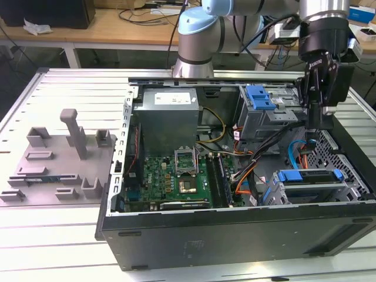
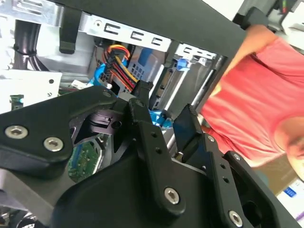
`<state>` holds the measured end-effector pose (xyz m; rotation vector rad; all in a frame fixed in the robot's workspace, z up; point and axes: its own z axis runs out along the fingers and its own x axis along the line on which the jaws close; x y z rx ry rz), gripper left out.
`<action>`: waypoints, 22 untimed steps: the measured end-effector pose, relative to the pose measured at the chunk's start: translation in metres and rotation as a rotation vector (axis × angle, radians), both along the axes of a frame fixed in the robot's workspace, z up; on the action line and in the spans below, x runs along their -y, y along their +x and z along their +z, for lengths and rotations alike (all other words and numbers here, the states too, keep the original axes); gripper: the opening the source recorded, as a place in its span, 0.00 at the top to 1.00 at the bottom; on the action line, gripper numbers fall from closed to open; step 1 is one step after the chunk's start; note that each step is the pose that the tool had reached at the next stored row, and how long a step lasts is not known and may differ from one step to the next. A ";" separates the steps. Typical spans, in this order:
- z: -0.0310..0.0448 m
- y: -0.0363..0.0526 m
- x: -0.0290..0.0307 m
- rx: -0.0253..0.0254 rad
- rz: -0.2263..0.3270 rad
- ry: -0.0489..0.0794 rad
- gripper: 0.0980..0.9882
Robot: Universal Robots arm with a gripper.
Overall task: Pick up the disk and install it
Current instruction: 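Insert the first disk wire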
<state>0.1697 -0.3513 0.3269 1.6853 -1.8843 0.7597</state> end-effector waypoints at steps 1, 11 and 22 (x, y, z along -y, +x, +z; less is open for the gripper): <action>-0.0022 -0.0004 -0.0008 -0.0001 0.000 -0.003 0.58; -0.0105 -0.0031 -0.0011 0.0011 -0.013 -0.013 0.58; -0.0181 -0.0031 -0.0028 0.0015 -0.018 -0.064 0.58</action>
